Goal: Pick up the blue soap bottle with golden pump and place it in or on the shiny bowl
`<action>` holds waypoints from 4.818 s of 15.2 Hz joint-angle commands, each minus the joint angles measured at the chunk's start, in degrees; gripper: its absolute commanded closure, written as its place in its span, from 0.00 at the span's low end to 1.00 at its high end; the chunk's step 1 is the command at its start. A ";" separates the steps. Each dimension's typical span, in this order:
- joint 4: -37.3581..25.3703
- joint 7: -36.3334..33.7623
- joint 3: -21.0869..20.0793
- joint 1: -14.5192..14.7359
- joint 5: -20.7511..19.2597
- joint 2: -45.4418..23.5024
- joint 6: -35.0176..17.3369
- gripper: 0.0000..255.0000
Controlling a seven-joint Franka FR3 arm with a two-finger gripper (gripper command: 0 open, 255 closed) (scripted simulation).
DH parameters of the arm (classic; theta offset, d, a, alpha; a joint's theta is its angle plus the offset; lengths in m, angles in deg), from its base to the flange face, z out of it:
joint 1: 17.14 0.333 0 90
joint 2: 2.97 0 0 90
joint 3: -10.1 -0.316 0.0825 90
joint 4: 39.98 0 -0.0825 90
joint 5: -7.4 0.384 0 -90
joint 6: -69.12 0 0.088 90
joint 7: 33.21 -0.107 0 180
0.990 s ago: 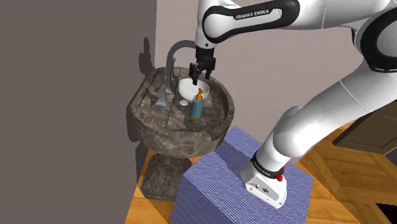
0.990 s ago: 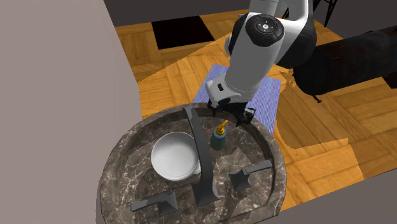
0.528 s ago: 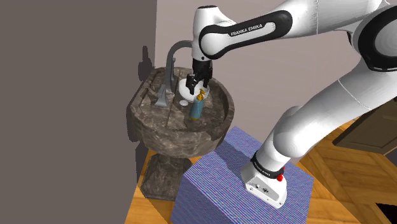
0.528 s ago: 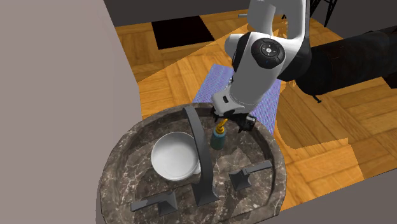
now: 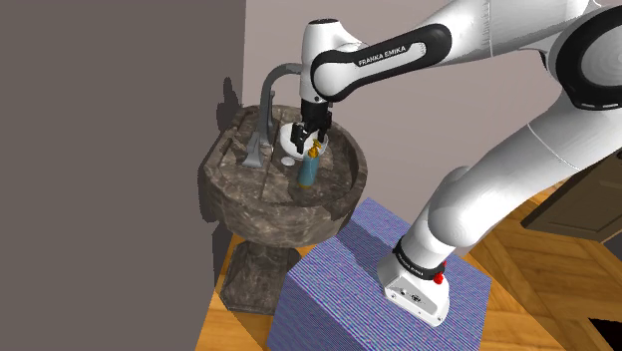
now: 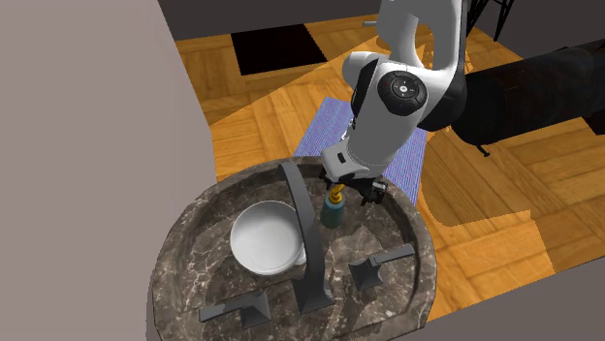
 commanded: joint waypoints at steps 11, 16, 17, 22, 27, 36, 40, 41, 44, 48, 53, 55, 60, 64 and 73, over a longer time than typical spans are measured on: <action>-0.01 0.00 0.00 0.00 0.00 -0.01 0.00 1.00; -1.95 0.41 0.02 0.07 0.24 1.34 3.27 1.00; -2.47 0.51 0.02 0.08 0.30 1.64 4.08 1.00; -5.24 0.97 0.04 0.13 0.53 2.93 8.12 1.00; -8.30 1.40 0.04 0.17 0.71 3.86 12.09 1.00; -14.49 2.10 0.02 0.18 0.92 4.70 19.08 1.00; -17.53 2.39 0.00 0.17 0.97 4.74 22.15 1.00; -18.32 2.47 -0.01 0.17 0.98 4.72 22.91 1.00; -20.01 2.61 -0.02 0.16 1.00 4.64 24.52 1.00; -28.22 6.63 2.47 -1.45 -0.19 -1.29 26.37 1.00; -40.29 11.67 5.23 -3.39 -0.82 -9.64 29.51 1.00; -45.86 13.71 6.16 -4.26 -0.80 -13.37 31.11 1.00; -65.56 19.63 8.59 -7.04 0.06 -26.00 37.55 1.00; -60.52 19.14 8.50 -7.03 -0.04 -24.63 33.91 1.00; -51.04 18.21 8.47 -6.97 -0.21 -22.76 26.34 1.00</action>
